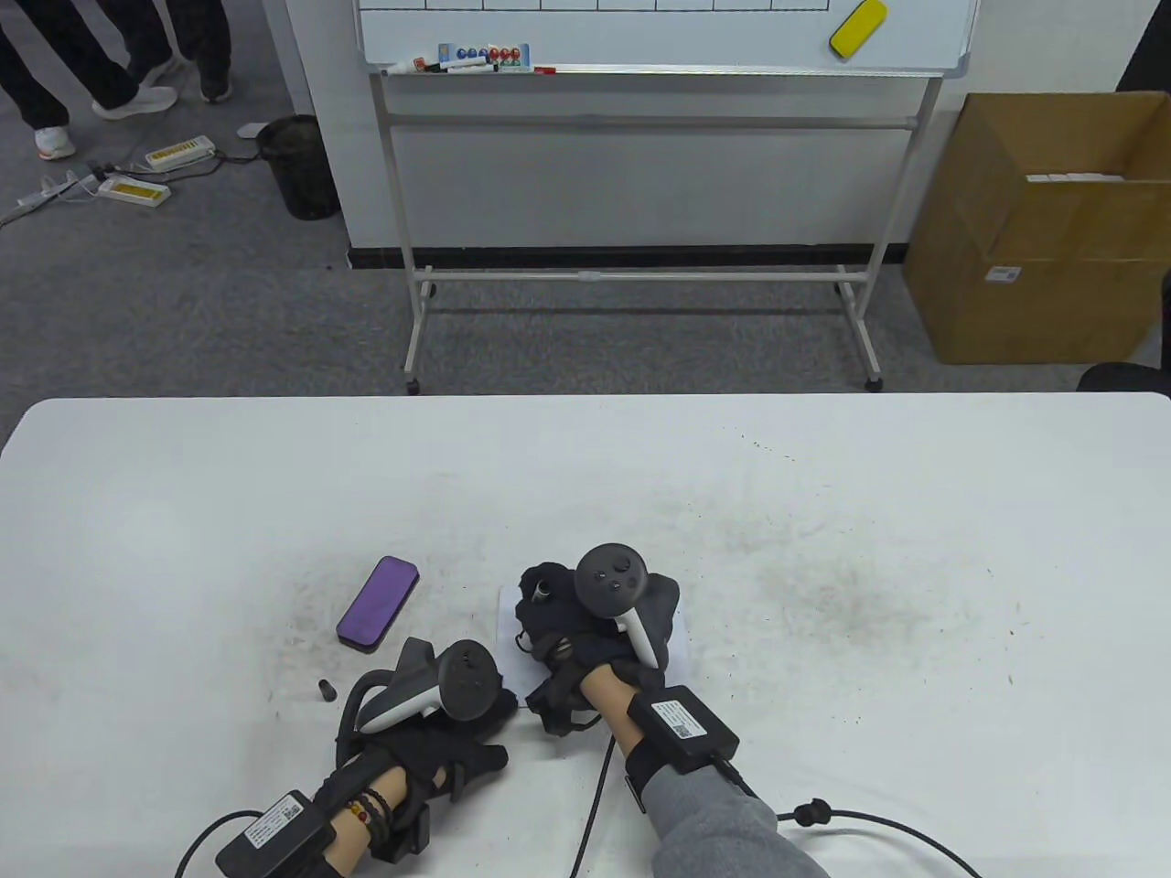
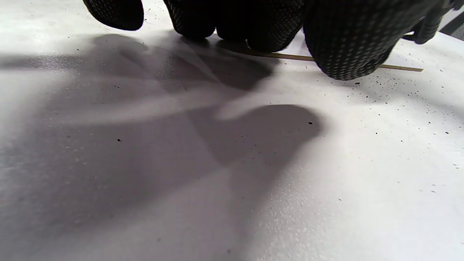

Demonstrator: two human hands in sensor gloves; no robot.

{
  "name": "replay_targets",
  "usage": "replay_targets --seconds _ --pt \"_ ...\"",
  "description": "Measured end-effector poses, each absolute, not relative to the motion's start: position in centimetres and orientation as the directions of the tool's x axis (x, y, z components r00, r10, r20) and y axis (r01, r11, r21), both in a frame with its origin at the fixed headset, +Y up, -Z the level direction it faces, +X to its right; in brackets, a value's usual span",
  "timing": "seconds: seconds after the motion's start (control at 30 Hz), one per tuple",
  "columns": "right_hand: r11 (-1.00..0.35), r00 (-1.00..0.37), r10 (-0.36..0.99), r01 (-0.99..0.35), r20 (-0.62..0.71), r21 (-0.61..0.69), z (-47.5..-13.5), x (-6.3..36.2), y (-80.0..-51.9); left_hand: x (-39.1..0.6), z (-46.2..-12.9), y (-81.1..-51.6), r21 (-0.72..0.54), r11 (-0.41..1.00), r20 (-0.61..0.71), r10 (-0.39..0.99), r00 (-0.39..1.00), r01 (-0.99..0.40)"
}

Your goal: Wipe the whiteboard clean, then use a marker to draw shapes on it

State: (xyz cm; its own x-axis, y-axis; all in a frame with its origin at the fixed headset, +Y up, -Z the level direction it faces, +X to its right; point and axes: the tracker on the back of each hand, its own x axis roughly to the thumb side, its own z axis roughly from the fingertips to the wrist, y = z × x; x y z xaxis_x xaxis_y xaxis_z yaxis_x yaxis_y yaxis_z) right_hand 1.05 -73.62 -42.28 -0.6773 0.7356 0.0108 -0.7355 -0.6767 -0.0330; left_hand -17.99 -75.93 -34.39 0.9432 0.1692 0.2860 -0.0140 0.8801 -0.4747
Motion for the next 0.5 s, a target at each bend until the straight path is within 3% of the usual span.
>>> replay_targets --seconds 0.23,0.5 --pt "-0.679 -0.678 0.734 -0.731 -0.037 -0.071 -42.3 3.9 -73.7 -17.9 -34.4 -75.9 -0.473 0.881 0.287 0.164 0.944 -0.009" --pt "-0.704 -0.704 0.710 -0.708 -0.031 -0.061 -42.3 4.1 -74.3 -17.9 -34.4 -75.9 -0.472 0.882 0.288 0.159 0.944 -0.004"
